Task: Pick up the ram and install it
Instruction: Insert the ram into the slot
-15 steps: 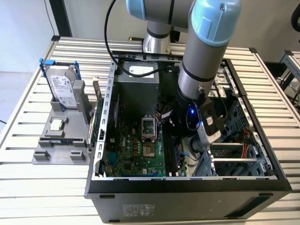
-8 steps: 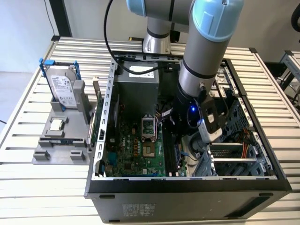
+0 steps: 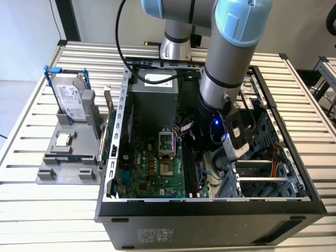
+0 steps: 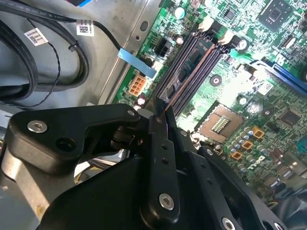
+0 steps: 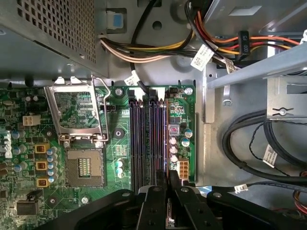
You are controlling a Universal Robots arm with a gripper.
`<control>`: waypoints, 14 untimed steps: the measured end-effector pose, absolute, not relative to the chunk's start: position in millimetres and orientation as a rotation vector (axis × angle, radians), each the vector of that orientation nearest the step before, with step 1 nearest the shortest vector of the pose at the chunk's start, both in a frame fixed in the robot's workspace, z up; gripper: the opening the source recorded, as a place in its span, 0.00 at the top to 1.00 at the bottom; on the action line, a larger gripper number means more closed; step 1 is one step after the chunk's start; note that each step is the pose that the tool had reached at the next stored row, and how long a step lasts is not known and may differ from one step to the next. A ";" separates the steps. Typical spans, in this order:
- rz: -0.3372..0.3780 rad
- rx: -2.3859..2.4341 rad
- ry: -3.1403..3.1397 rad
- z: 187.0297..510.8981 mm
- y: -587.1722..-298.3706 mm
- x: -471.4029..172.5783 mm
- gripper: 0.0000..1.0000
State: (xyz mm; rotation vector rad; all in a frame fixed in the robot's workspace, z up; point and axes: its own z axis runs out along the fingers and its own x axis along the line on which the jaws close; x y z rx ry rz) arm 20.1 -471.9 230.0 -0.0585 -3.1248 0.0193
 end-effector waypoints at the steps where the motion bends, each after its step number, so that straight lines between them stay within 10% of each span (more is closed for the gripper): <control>1: 0.019 -0.059 -3.125 229.5 -471.9 20.1 1.00; 14: 0.020 -0.038 -3.125 226.6 -472.8 19.5 1.00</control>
